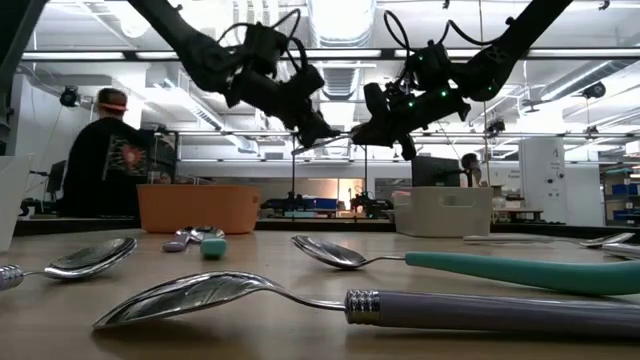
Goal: Sort silverware by color (type)
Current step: Put the blue patterned spoon into the orange bin
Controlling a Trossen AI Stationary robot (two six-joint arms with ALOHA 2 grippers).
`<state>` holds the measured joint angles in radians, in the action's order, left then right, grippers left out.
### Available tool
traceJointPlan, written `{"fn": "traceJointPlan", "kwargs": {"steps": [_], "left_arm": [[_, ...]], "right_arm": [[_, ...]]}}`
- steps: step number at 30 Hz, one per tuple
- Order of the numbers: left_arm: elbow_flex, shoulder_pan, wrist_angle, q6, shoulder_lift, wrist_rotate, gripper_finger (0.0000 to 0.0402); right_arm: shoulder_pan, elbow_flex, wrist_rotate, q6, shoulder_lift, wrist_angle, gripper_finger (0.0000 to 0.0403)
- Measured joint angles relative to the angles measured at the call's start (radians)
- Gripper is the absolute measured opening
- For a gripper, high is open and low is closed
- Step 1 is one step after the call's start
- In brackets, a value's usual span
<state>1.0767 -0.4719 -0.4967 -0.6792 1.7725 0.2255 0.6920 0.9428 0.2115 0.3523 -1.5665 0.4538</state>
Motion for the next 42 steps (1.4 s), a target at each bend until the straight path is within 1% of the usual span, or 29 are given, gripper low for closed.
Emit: {"fn": "traceJointPlan", "kwargs": {"steps": [3,5,9,13,21,25,31,36,40,42], "left_arm": [[0.022,0.000,-0.001,-0.017,0.027,0.074,0.0161],[0.035,-0.001,0.000,-0.028,0.038,0.095,0.0164],[0.065,-0.001,-0.001,-0.054,0.066,0.097,0.0162],[0.083,-0.001,-0.001,-0.075,0.095,0.098,0.0157],[0.090,-0.003,-0.003,-0.087,0.119,0.107,0.0143],[0.090,-0.003,-0.011,-0.087,0.119,0.116,0.0126],[0.090,-0.002,-0.018,-0.095,0.119,0.185,0.0095],[0.088,-0.002,-0.016,-0.098,0.119,0.188,0.0060],[0.087,-0.001,0.003,-0.100,0.119,0.182,0.0015],[0.087,0.001,0.012,-0.077,0.120,0.182,0.0009]], "right_arm": [[0.000,0.000,-0.003,0.000,0.000,0.000,0.0009],[0.000,0.000,-0.003,0.000,0.000,-0.002,0.0009],[0.000,0.000,-0.003,0.002,0.000,-0.003,0.0009],[0.000,0.000,-0.002,0.040,0.000,-0.003,0.0009],[0.000,0.000,0.005,0.084,0.000,-0.005,0.0009],[0.000,0.000,0.006,0.103,0.000,-0.008,0.0009],[0.000,0.000,0.029,0.138,0.000,-0.015,0.0009],[0.000,0.000,0.030,0.146,0.000,-0.014,0.0009],[0.000,0.001,0.023,0.145,0.000,-0.007,0.0015],[0.000,0.001,0.023,0.145,0.000,-0.007,0.0019]]}}
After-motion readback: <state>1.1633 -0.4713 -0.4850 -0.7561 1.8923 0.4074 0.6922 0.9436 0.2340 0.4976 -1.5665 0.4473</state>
